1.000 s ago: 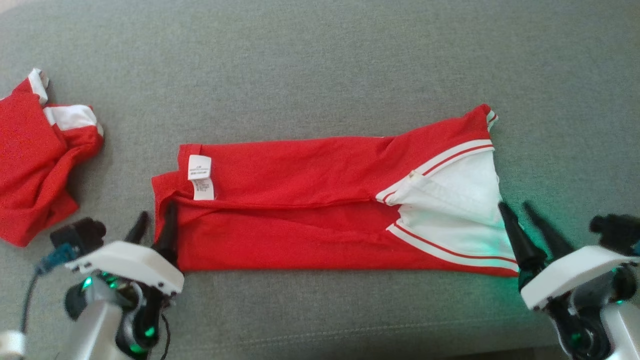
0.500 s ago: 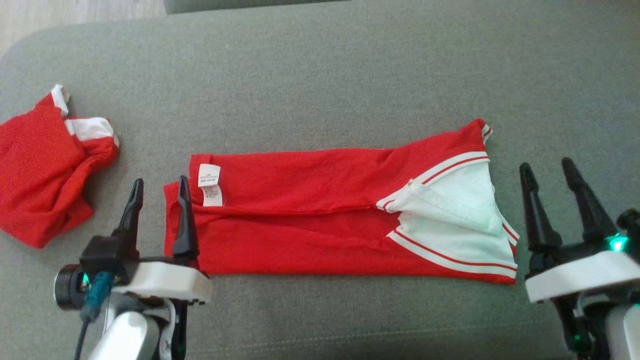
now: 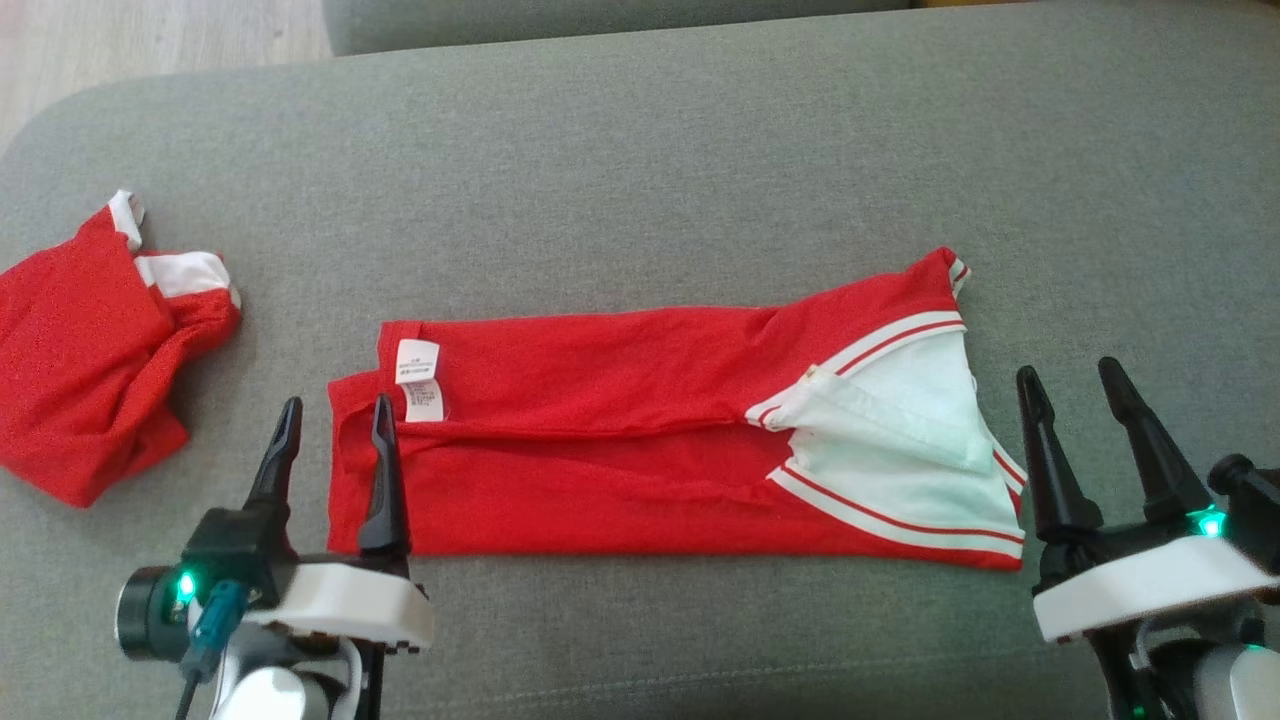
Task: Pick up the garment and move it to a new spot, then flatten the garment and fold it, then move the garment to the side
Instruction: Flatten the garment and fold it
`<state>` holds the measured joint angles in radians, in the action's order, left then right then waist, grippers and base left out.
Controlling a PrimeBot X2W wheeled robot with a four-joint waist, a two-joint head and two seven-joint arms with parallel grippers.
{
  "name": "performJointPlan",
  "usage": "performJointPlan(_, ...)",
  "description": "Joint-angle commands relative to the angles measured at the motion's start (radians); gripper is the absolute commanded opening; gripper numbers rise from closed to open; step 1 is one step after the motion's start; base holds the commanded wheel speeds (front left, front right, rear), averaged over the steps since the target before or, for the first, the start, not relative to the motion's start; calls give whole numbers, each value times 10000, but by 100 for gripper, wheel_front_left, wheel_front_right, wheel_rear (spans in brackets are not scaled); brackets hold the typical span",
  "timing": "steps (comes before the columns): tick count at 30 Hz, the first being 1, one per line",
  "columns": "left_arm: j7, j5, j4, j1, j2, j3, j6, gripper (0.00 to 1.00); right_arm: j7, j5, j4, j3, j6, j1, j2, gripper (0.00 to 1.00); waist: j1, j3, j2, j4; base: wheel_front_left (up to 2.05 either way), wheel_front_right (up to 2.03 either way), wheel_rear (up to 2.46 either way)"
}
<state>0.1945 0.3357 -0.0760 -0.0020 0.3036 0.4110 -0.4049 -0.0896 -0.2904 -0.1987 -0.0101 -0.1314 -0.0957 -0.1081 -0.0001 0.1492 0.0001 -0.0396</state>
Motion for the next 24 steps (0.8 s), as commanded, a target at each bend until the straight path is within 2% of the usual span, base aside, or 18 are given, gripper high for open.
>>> performJointPlan(1, 6, -84, -396, -281, 222, -304, -43, 100, -59, -59, -363, -178, 7, 146, -114, 100, 1, 16, -1, -11, 0, 0, 0)
performJointPlan(14, -19, -191, -436, -714, 219, -184, -20, 100, -350, -33, 192, -190, 7, 342, -496, 100, 1, 556, -1, 181, 0, 0, 0)
performJointPlan(24, 205, -366, -127, -1638, -41, 82, 212, 100, -527, -436, 3061, -491, 7, 1719, -1248, 100, 1, 1507, -1, 552, 0, 0, 0)
